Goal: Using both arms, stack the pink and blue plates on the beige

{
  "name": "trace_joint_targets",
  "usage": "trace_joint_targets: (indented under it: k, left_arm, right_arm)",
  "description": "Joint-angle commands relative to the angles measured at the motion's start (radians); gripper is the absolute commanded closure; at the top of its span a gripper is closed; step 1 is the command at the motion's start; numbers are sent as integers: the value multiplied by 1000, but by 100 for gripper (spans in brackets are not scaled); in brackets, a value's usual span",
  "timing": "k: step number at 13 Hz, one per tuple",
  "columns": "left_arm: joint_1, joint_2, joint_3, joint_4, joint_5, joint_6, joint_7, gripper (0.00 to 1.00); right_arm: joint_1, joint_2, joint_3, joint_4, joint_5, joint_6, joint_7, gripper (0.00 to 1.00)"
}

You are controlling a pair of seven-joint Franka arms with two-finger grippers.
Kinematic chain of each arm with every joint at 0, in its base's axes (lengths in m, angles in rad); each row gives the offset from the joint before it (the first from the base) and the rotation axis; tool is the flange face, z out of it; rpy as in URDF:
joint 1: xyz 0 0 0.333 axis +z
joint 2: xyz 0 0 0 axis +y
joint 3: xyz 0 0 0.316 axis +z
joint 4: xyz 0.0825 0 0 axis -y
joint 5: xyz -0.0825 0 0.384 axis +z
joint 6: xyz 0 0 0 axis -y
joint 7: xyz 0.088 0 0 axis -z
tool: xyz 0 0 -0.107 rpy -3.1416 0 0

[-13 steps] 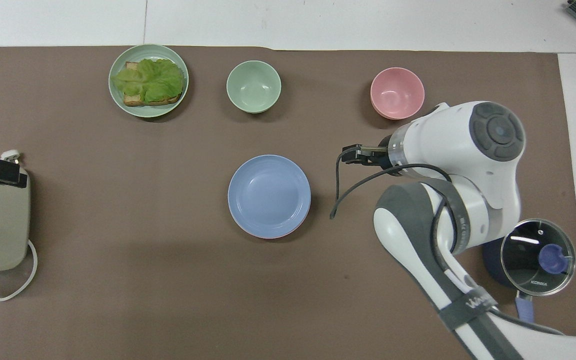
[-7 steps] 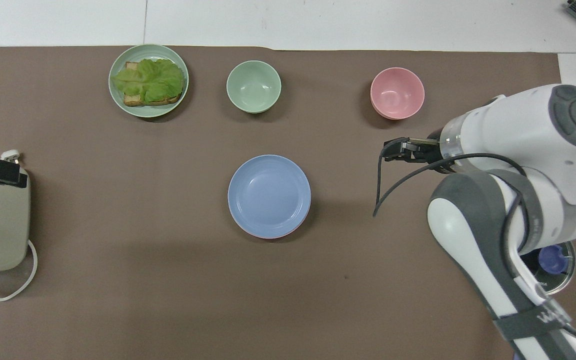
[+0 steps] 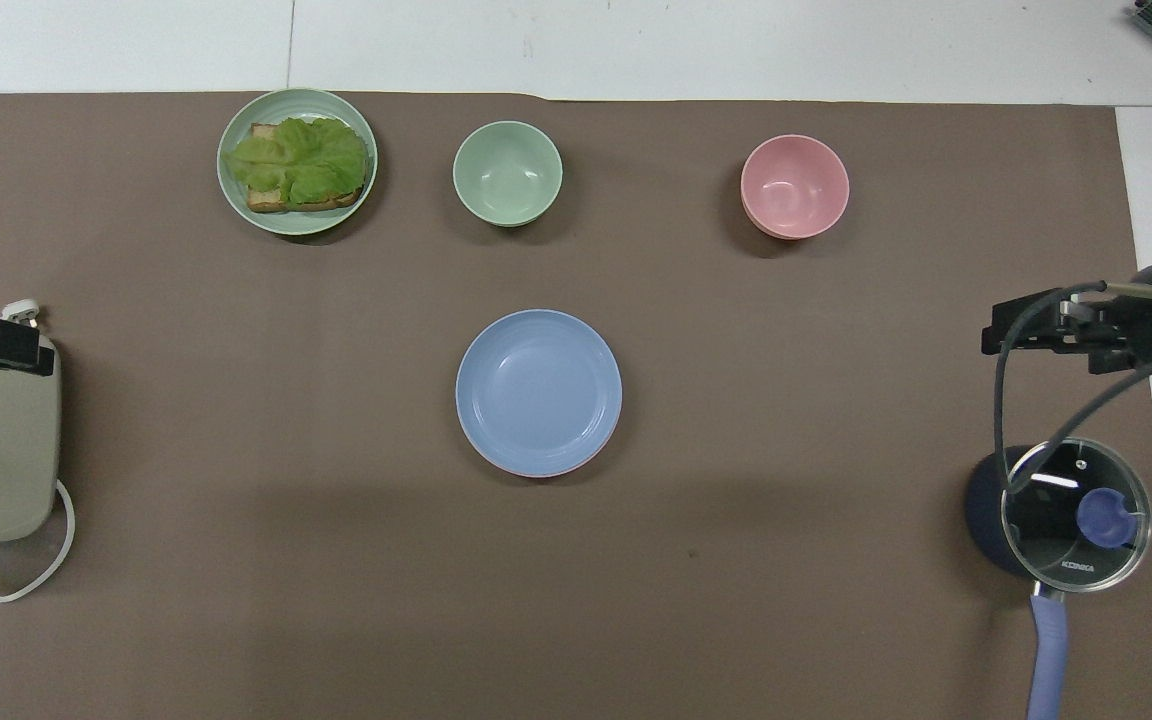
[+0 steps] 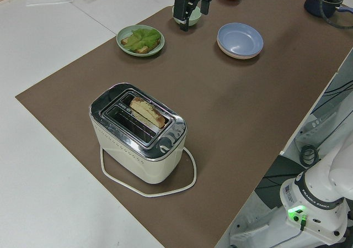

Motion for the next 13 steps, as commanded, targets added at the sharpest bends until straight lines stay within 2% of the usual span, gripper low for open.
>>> trace_joint_targets:
  k: [1,5,8,13]
  left_arm:
    - [3,-21,-3,-23,18,8,1,0]
    - [3,-21,-3,-23,18,8,3,0]
    - [3,-21,-3,-23,18,8,3,0]
    - [3,-21,-3,-22,18,8,3,0]
  right_arm:
    - [-8,5,-8,81,-43,-91,-45,0]
    - [-11,-55,-3,6,-51,-65,-50,0]
    - [-11,-44,-3,49,-96,-84,-124,0]
    - [-11,-70,-2,26,-77,-116,-125,0]
